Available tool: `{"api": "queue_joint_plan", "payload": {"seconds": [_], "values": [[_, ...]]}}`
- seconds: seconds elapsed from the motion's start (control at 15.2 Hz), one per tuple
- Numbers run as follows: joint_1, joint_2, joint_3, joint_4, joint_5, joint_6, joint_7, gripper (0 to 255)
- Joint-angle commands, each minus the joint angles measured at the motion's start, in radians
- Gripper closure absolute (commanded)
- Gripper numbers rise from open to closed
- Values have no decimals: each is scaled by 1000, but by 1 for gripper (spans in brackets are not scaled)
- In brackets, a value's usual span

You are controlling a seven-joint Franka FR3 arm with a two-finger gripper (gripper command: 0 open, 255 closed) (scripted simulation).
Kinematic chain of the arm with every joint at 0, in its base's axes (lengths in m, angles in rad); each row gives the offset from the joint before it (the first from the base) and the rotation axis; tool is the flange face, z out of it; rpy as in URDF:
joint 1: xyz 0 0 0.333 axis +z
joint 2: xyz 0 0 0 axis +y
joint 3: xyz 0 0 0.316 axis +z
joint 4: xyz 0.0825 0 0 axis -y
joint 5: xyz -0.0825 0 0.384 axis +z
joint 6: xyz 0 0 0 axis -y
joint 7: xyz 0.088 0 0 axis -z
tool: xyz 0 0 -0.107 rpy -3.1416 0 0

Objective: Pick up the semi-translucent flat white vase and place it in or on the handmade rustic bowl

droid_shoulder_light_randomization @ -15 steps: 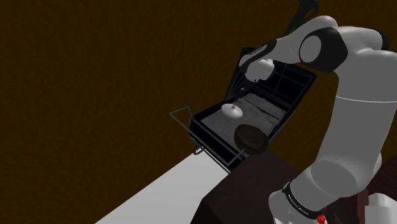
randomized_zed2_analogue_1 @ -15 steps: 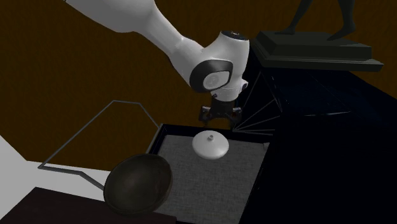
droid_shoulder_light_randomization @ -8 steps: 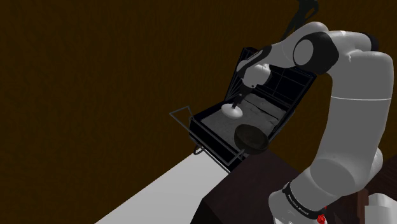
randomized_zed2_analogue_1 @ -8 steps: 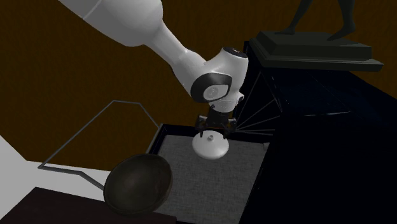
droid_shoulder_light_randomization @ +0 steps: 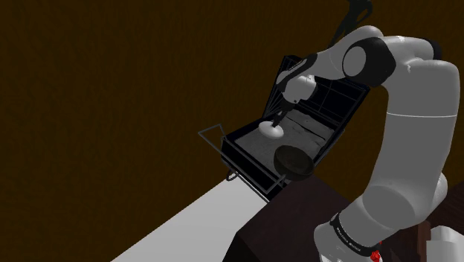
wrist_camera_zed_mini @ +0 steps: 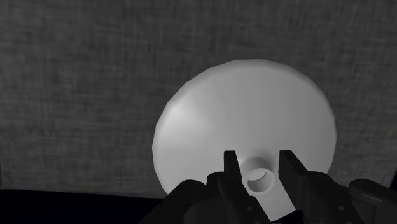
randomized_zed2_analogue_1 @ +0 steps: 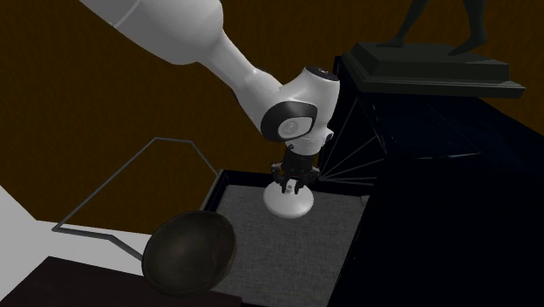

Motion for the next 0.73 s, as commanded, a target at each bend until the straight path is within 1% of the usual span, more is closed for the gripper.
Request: {"api": "queue_joint_plan", "payload": {"seconds": [0.0, 0.46, 0.66], "values": [[0, 0, 0, 0, 0, 0, 0, 255], [0, 0, 0, 0, 0, 0, 0, 255], [8, -29, -11, 0, -18, -26, 15, 255]]}}
